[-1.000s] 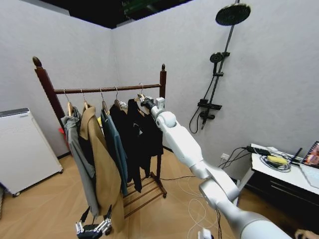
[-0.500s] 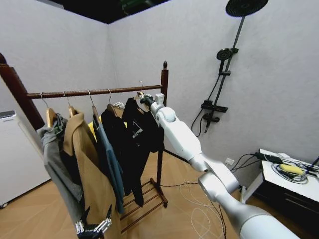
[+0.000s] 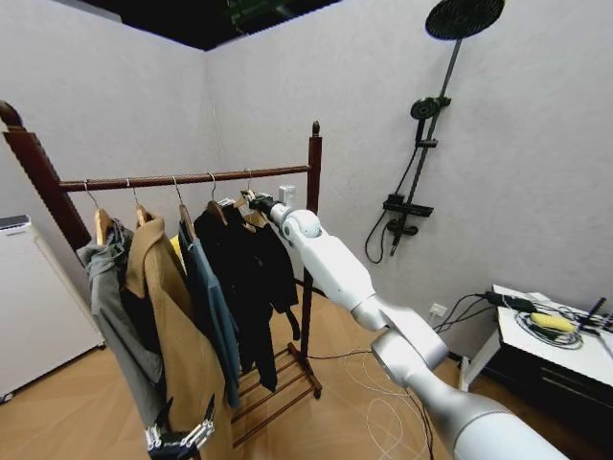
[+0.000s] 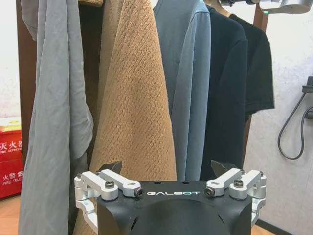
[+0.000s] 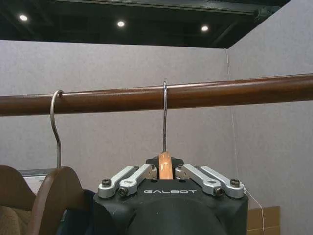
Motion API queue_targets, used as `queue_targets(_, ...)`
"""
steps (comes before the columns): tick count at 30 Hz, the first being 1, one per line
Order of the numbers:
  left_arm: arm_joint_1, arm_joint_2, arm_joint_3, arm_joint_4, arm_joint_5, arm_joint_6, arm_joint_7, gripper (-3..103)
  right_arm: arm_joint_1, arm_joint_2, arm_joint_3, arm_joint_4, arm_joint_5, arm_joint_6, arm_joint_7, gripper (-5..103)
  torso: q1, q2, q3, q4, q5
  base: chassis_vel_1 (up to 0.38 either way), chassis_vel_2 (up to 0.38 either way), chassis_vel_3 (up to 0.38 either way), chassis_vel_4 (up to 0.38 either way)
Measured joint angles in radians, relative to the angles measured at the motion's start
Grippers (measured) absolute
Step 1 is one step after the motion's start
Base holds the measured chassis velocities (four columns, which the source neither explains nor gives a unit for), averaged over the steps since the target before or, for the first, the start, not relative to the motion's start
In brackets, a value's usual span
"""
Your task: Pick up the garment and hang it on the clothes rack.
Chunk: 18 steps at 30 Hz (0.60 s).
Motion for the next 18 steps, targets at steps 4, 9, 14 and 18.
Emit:
queue_targets(4, 0.0, 0.0, 0.0, 0.0, 0.0, 0.0, 0.0, 100, -0.005, -0.004, 0.0, 0.009, 0.0, 0.001, 0.006, 10, 0.0, 0.0, 0.0, 0.0001, -0.0002, 0.0, 0.0, 0.0, 0.0)
queue_targets(9, 0.0, 0.0, 0.0, 0.0, 0.0, 0.0, 0.0, 100, -0.02, -0.034, 0.007, 0.038, -0.001, -0.008, 0.013, 13, 0.0, 0.0, 0.0, -0.0002, -0.0009, 0.0, 0.0, 0.0, 0.0)
queue_targets(14, 0.0, 0.0, 0.0, 0.0, 0.0, 0.0, 0.0, 100, -0.127, -0.154, 0.079, 0.275, -0.019, -0.047, 0.067, 35, 0.0, 0.0, 0.0, -0.0003, -0.0001, 0.0, 0.0, 0.0, 0.0)
queue_targets(18, 0.0, 0.0, 0.0, 0.0, 0.0, 0.0, 0.0, 100, -0.251, -0.263, 0.141, 0.493, 0.006, -0.087, 0.141, 45, 0.0, 0.0, 0.0, -0.0001, 0.0003, 0.0, 0.0, 0.0, 0.0)
